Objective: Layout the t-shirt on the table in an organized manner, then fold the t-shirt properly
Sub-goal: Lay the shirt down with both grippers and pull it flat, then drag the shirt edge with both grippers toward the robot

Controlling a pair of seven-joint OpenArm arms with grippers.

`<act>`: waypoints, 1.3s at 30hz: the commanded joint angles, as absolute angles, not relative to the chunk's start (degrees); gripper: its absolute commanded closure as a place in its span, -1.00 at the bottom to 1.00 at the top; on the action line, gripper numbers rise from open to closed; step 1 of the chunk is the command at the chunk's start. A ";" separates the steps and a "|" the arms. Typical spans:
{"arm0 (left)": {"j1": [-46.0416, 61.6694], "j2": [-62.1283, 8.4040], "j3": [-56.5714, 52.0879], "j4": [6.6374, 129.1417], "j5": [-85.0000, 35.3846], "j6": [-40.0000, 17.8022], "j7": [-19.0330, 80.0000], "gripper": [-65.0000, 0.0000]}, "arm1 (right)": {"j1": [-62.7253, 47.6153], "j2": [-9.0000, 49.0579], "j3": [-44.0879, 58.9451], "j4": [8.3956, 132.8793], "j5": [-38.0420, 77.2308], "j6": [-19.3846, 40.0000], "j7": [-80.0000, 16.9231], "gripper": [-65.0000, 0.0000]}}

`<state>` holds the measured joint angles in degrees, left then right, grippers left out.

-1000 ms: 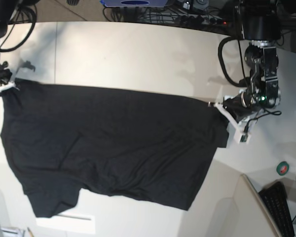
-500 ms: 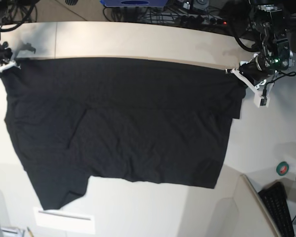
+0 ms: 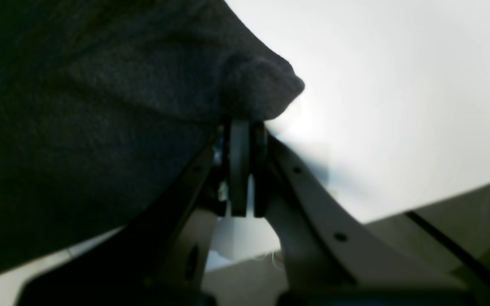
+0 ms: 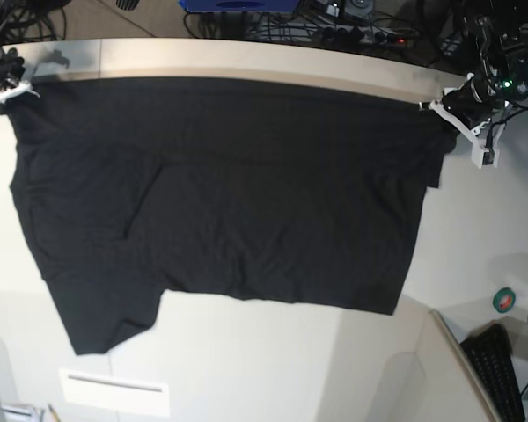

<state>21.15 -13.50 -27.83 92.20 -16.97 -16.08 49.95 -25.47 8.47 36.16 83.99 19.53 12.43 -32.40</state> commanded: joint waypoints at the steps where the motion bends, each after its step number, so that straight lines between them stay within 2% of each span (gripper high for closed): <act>1: 21.14 -14.37 -28.53 93.23 -16.57 -15.60 49.19 1.00 | -25.80 9.54 36.88 85.05 19.38 12.09 -32.57 1.00; 18: 23.78 -14.29 -28.79 92.88 -16.57 -15.60 49.19 1.00 | -27.21 8.31 36.97 84.70 19.38 12.09 -35.03 1.00; 22: 23.78 -14.37 -28.79 92.79 -16.57 -15.60 49.36 1.00 | -27.12 8.31 36.97 84.70 19.38 12.09 -38.20 0.97; 24: 23.78 -14.46 -28.79 92.79 -16.57 -15.60 49.36 1.00 | -27.12 8.31 36.97 84.70 19.38 12.09 -38.02 0.47; 26: 23.69 -14.46 -28.88 92.97 -16.57 -15.60 49.36 1.00 | -27.12 8.22 37.14 84.97 19.56 12.09 -38.02 0.12; 27: 23.69 -14.46 -28.97 93.14 -16.57 -15.60 49.45 0.85 | -27.21 8.13 37.93 85.14 19.56 12.09 -38.02 0.03; 29: 23.60 -14.29 -31.60 93.23 -16.66 -15.60 49.45 0.43 | -26.95 6.81 41.19 85.85 19.56 12.09 -38.02 0.02; 33: 23.52 -14.29 -37.76 94.02 -17.01 -15.60 49.45 -0.15 | -27.03 6.11 45.32 90.15 19.56 12.09 -38.46 0.00; 36: 23.78 -14.29 -39.96 97.19 -17.01 -15.60 49.54 -0.47 | -26.68 6.37 45.85 92.44 19.38 12.09 -38.46 0.00; 39: 23.16 -14.64 -40.31 99.21 -17.01 -15.60 49.54 -0.57 | -24.22 7.34 45.49 94.46 19.30 12.00 -38.46 0.00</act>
<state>23.03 -13.56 -39.88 98.26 -17.26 -15.88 50.33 -24.64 6.09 45.36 93.30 19.00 12.21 -39.72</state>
